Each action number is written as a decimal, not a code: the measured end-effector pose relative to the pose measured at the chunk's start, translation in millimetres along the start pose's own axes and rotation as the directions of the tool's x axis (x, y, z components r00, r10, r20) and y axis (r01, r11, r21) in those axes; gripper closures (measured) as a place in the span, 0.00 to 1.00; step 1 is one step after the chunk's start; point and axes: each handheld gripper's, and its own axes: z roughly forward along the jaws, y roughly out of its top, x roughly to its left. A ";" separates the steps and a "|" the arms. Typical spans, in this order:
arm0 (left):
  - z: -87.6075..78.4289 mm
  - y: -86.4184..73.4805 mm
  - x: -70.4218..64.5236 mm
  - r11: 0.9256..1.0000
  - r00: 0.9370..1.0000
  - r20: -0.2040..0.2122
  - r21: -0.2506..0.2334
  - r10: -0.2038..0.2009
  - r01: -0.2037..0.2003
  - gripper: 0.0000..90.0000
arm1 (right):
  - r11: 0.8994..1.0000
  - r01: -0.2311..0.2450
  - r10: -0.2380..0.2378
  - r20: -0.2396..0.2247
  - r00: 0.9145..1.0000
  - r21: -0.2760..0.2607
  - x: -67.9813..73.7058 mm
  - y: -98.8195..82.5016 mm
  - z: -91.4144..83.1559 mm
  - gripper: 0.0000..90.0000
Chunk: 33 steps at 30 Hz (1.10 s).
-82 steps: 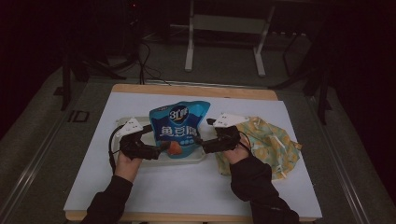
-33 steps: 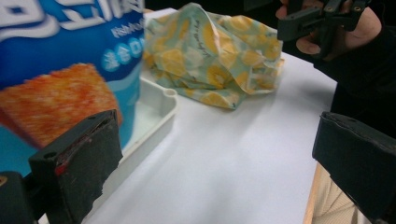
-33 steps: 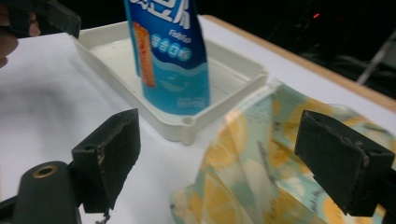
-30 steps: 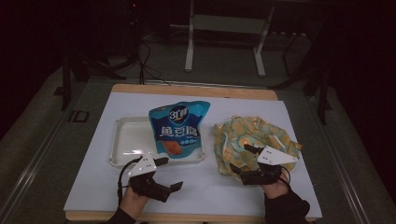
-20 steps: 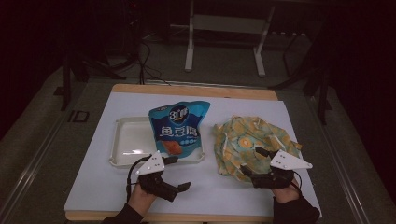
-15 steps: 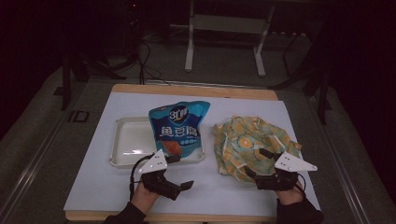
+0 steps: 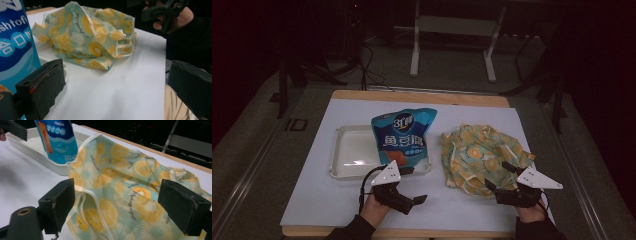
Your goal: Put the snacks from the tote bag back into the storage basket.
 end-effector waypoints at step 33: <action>-2.6 -6.3 -1.0 1.000 1.000 -0.005 -0.006 0.008 -0.008 0.02 | 0.999 -0.026 0.028 0.048 0.998 -0.040 -3.4 -2.2 -5.4 0.16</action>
